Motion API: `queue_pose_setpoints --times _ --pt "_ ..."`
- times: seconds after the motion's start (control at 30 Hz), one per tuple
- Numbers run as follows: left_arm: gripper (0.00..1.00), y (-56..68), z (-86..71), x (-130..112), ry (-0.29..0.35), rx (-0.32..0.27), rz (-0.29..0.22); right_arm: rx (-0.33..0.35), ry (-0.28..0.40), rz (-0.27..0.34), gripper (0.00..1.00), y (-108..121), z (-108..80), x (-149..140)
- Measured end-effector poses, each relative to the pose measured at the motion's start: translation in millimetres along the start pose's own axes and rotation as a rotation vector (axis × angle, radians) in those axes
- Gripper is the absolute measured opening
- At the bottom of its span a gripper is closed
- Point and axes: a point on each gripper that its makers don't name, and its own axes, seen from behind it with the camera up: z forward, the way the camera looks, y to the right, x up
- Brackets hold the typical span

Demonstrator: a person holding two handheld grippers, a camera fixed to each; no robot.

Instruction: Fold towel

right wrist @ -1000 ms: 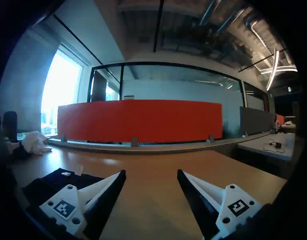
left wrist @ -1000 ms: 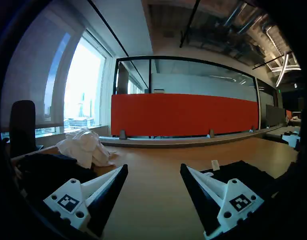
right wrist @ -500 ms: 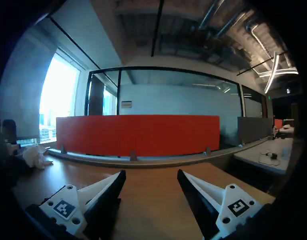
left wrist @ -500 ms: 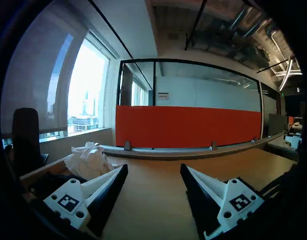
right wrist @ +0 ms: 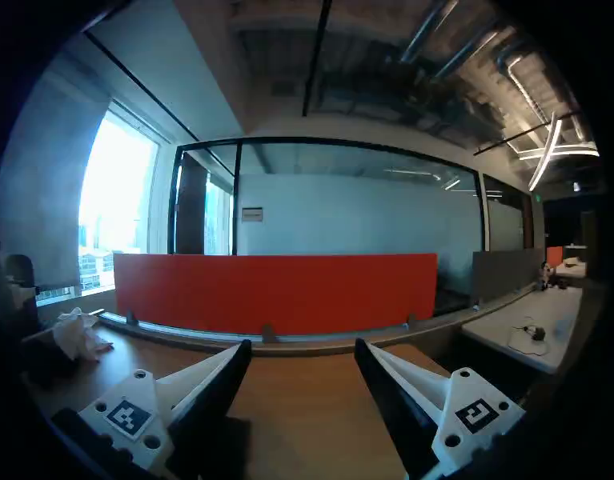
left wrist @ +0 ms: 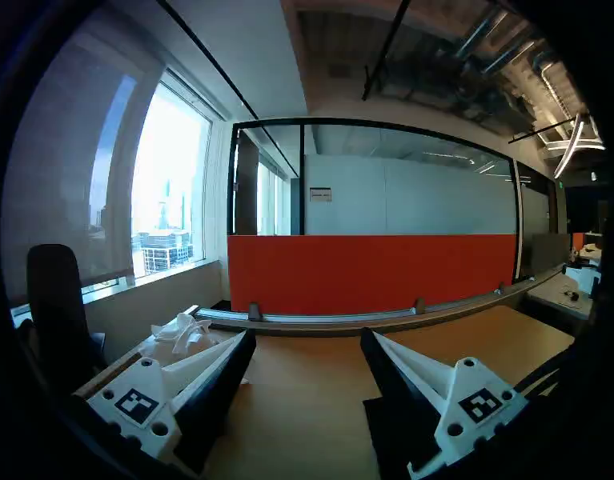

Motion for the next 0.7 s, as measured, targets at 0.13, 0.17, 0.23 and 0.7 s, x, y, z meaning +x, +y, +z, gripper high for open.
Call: queue_pose_setpoints --times 0.13,0.17,0.23,0.7 --pt "0.97 0.6 -2.4 8 -0.009 -0.008 0.011 0.008 0.005 -0.004 0.99 -3 0.2 13" --pt "0.97 1.4 -2.9 10 -0.012 -0.012 0.013 0.010 0.007 -0.006 0.99 -3 0.4 16" --pt "0.97 4.6 -3.4 13 -0.022 -0.026 0.021 0.016 0.003 -0.017 0.99 -4 0.5 22" --pt "0.97 26.8 -8.9 10 -0.158 -0.160 0.104 0.224 -0.114 -0.139 1.00 -42 -11.0 28"
